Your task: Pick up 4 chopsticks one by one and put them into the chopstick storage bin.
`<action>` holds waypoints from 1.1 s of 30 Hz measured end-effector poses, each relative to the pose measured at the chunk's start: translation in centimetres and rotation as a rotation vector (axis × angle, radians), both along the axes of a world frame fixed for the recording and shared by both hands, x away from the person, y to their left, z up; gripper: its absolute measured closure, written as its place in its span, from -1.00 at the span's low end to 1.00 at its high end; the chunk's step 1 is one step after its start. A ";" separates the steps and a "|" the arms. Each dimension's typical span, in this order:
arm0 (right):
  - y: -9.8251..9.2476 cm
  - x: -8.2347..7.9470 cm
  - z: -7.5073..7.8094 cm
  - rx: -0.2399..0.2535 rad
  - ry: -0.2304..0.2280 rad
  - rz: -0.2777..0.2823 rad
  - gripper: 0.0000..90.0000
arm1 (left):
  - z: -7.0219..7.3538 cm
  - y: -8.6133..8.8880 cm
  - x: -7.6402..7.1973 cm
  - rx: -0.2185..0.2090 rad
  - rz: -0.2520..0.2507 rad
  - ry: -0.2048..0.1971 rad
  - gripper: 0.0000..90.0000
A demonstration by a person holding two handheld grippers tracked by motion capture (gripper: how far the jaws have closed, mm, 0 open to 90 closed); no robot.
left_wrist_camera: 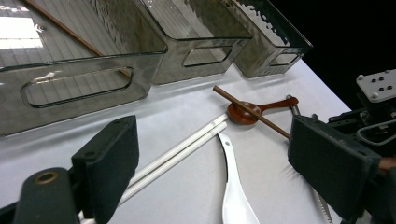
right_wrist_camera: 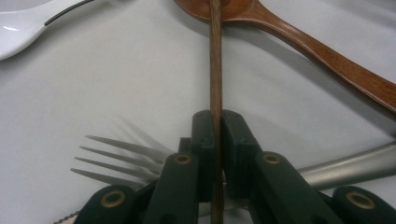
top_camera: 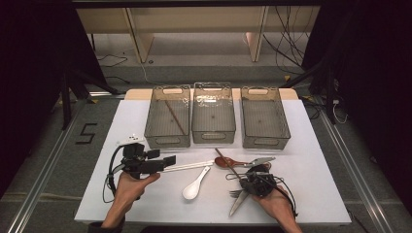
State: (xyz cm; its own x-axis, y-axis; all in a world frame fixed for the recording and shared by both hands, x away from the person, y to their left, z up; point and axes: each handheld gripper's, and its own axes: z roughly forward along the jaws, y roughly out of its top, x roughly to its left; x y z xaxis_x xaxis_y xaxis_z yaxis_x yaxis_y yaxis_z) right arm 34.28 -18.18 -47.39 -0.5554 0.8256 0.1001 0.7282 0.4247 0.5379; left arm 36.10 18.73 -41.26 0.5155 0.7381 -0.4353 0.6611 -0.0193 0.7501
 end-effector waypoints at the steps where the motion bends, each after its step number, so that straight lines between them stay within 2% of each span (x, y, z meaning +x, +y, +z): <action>1: 0.0 0.0 0.0 -0.005 -0.002 0.001 0.89 | -0.1 0.0 0.0 0.000 -0.001 0.001 -0.64; 7: 0.3 -0.2 0.4 0.001 -0.027 0.014 0.90 | -0.2 -0.2 0.0 0.003 -0.001 0.009 -0.64; 9: 0.3 -0.4 0.9 0.018 -0.054 0.014 0.91 | -0.3 -0.3 0.0 0.001 0.002 0.017 -0.64; 10: 0.3 -0.7 1.7 0.046 -0.088 0.018 0.90 | -0.3 -0.4 0.0 -0.002 0.003 0.021 -0.64; 13: 0.5 -0.9 2.1 0.063 -0.109 0.024 0.90 | -0.4 -0.8 -0.1 -0.013 0.001 0.033 -0.64; 16: 0.9 -1.2 2.6 0.084 -0.133 0.035 0.90 | -0.6 -1.6 -0.1 -0.004 -0.014 0.042 -0.64; 20: 1.3 -1.4 3.0 0.106 -0.148 0.046 0.90 | -0.7 -2.8 -0.2 -0.022 -0.022 0.067 -0.63; 23: 1.7 -1.6 3.3 0.120 -0.169 0.051 0.90 | -0.7 -4.0 -0.2 -0.020 -0.040 0.079 -0.63; 28: 2.4 -1.9 3.6 0.144 -0.193 0.071 0.90 | -1.0 -5.6 -0.3 -0.041 -0.066 0.099 -0.62; 33: 3.2 -2.2 3.5 0.156 -0.198 0.087 0.90 | -1.5 -6.9 -0.1 -0.069 -0.060 0.136 -0.57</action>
State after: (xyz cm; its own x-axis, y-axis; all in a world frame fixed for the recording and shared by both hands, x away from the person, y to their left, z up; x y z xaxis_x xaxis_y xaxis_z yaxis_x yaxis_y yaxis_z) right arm 32.07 -14.96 -43.87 -0.6452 0.7568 0.1050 0.5668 0.3820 0.7299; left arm 35.97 11.83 -42.76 0.4904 0.6737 -0.5528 0.7561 -0.0134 0.6544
